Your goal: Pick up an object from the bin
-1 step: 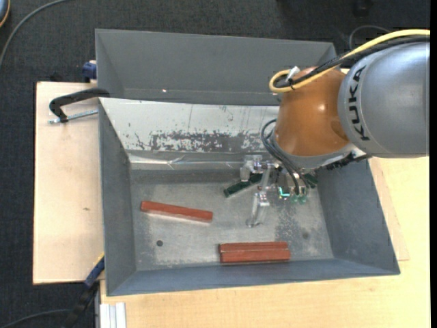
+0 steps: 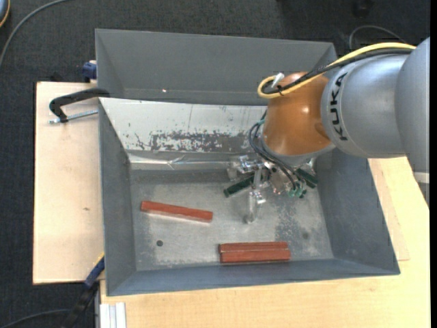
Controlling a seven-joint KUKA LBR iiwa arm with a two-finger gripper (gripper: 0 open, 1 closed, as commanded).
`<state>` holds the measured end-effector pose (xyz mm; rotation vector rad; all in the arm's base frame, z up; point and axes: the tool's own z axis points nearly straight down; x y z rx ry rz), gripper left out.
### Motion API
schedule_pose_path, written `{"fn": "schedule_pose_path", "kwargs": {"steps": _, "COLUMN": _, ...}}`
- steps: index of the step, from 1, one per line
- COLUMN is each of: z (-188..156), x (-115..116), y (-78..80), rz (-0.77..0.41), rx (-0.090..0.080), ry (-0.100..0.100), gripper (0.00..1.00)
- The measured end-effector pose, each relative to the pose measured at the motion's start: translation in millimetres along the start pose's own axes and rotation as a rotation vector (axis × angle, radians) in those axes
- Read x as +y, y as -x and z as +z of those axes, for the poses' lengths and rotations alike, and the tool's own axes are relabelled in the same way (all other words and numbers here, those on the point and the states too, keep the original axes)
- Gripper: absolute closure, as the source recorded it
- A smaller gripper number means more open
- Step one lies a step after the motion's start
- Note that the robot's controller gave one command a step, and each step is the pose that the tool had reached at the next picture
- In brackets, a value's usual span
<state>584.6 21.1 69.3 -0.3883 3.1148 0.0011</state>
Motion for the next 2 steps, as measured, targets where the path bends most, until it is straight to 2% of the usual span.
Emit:
{"fn": "schedule_pose_path", "kwargs": {"steps": 1, "z": -2, "x": 0, "y": 0.8, "rz": 0.001, "rx": -0.002, "ry": 0.000, "gripper": 1.00}}
{"fn": "schedule_pose_path", "kwargs": {"steps": 2, "z": -209, "x": -2, "y": 0.0, "rz": -0.025, "rx": -0.013, "ry": -0.003, "gripper": 1.00}}
